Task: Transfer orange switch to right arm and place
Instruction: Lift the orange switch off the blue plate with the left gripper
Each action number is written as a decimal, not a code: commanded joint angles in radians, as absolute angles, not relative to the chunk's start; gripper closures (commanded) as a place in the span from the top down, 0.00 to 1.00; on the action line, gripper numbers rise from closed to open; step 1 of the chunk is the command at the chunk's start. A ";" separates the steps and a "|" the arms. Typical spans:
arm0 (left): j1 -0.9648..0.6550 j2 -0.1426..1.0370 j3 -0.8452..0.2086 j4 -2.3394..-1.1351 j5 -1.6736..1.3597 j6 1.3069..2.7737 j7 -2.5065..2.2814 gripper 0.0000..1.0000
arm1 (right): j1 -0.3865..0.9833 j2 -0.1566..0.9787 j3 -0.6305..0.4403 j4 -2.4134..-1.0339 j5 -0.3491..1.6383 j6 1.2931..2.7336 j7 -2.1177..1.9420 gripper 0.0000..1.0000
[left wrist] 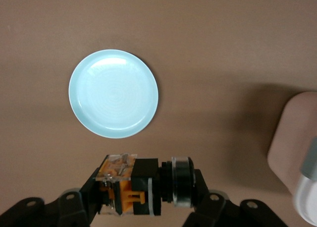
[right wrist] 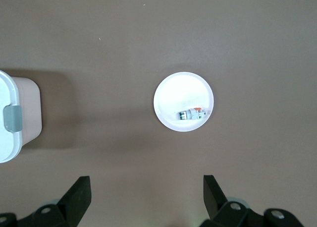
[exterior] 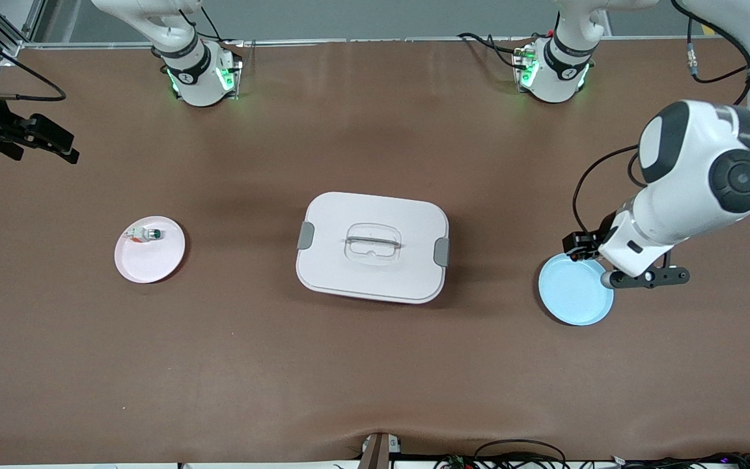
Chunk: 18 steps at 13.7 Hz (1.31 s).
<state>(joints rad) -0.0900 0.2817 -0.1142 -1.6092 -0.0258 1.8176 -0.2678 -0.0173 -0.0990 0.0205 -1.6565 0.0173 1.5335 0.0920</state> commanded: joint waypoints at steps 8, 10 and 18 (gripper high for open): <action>-0.086 0.203 -0.256 -1.417 -0.147 1.559 -0.478 0.25 | -0.026 0.018 0.020 -1.629 0.026 1.525 0.086 1.00; -0.087 0.198 -0.300 -1.414 -0.160 1.559 -0.540 0.25 | -0.021 0.028 0.020 -1.634 0.017 1.522 0.083 1.00; -0.101 0.215 -0.417 -1.382 -0.160 1.623 -0.753 0.25 | -0.032 0.147 0.018 -1.624 0.000 1.506 0.086 1.00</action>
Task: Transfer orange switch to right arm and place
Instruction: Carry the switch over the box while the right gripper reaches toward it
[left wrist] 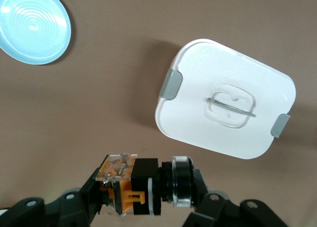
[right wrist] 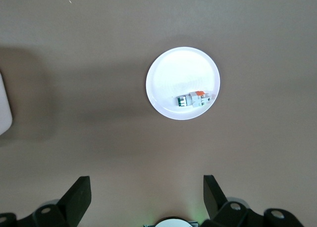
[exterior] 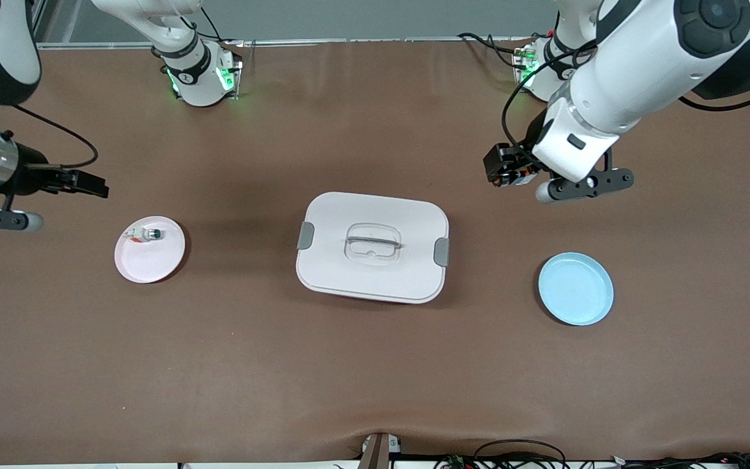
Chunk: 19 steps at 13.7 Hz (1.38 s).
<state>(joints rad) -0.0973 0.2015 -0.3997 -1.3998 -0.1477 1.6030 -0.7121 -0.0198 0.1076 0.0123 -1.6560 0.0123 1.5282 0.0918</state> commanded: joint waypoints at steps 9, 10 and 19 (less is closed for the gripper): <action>-0.173 0.294 -0.431 -1.382 -0.161 1.798 -1.075 0.25 | -0.041 0.074 0.021 -1.813 0.253 1.676 0.089 1.00; -0.181 0.301 -0.431 -1.382 -0.161 1.825 -1.127 0.25 | -0.040 0.046 0.021 -1.850 0.308 1.713 0.084 1.00; -0.259 0.376 -0.429 -1.382 -0.158 2.034 -1.672 0.25 | 0.277 -0.140 0.028 -2.083 0.808 2.242 0.137 1.00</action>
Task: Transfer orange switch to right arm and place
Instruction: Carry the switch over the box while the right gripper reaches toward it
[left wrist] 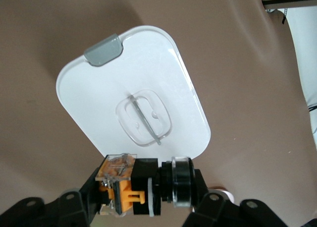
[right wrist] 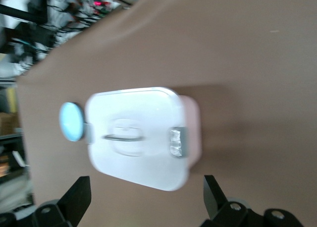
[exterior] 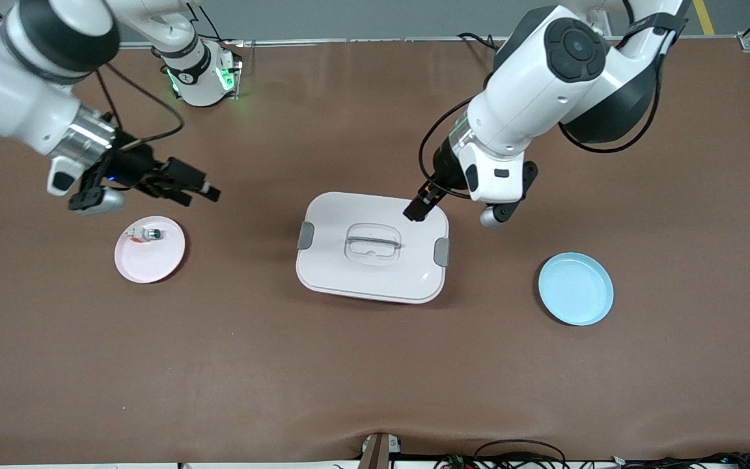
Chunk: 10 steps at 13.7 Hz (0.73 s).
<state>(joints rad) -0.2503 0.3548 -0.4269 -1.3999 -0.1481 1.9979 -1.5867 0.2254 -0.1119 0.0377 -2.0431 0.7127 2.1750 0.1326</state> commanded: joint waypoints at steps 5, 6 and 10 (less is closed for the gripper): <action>-0.268 0.397 -0.431 -1.381 -0.166 2.112 -1.920 0.25 | 0.538 -0.115 0.028 -2.132 1.082 2.587 0.115 1.00; -0.278 0.400 -0.433 -1.381 -0.185 2.115 -1.927 0.25 | 0.566 -0.089 0.028 -2.125 1.112 2.603 0.059 1.00; -0.281 0.411 -0.431 -1.381 -0.305 2.170 -1.968 0.25 | 0.601 0.010 0.028 -2.034 1.143 2.586 -0.103 1.00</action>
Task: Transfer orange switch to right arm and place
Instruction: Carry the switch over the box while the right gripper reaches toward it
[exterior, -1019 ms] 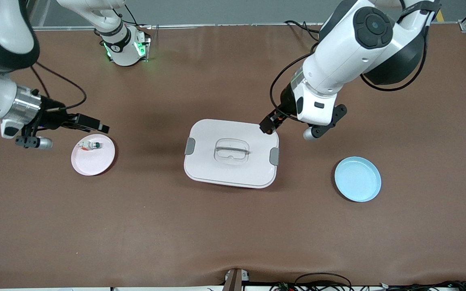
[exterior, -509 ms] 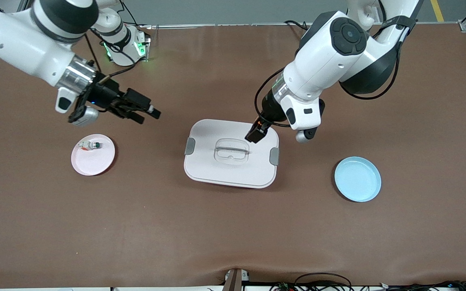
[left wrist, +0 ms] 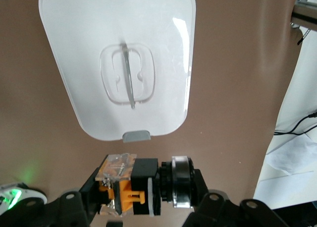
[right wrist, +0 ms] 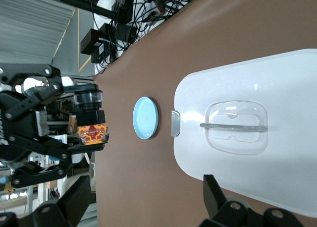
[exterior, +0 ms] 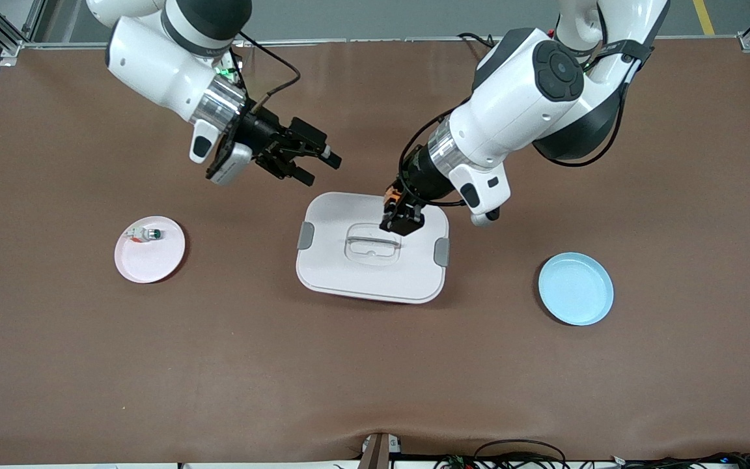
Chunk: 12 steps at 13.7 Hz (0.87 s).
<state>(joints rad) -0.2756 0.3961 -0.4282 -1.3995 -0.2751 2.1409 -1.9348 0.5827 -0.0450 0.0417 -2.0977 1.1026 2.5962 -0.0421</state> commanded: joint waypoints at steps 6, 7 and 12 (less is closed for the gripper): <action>-0.318 0.436 -0.431 -1.381 -0.307 2.290 -2.035 0.25 | 0.623 0.121 0.028 -1.885 1.224 2.585 -0.097 1.00; -0.318 0.437 -0.431 -1.381 -0.307 2.296 -2.037 0.25 | 0.623 0.135 0.028 -1.870 1.229 2.586 -0.097 1.00; -0.330 0.440 -0.430 -1.382 -0.305 2.296 -2.037 0.25 | 0.577 0.160 0.020 -1.821 1.246 2.475 -0.095 1.00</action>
<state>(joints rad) -0.3174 0.4318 -0.4284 -1.3994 -0.2904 2.2857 -2.0251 0.6060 0.1379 0.0220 -1.8667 1.2071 2.5351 -0.0750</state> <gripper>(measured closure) 0.273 0.000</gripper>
